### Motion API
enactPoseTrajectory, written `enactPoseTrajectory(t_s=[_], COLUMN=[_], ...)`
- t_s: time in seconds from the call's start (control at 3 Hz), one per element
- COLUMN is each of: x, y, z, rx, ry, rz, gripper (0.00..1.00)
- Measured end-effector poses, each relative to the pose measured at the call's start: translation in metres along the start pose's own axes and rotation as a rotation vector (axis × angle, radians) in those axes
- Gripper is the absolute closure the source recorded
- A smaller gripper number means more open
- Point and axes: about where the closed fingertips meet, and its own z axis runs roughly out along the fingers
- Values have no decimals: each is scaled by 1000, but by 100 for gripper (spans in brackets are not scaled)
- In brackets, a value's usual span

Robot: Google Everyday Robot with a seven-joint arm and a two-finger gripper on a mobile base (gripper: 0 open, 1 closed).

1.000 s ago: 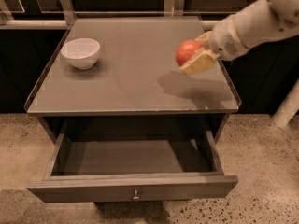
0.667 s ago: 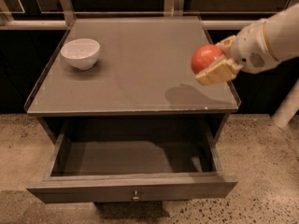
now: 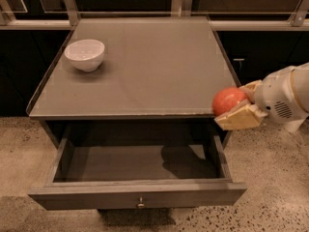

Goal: Place apple into top drawer

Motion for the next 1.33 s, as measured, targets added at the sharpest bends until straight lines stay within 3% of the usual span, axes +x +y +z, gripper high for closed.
enactPoseTrajectory(t_s=[0.33,0.67,1.33], x=[2,11,45], y=[1,12,44], z=[1,12,73], rx=[-3,-11,12], ry=[6,-49,-152], rz=[5,29,131], gripper=[100,100,100])
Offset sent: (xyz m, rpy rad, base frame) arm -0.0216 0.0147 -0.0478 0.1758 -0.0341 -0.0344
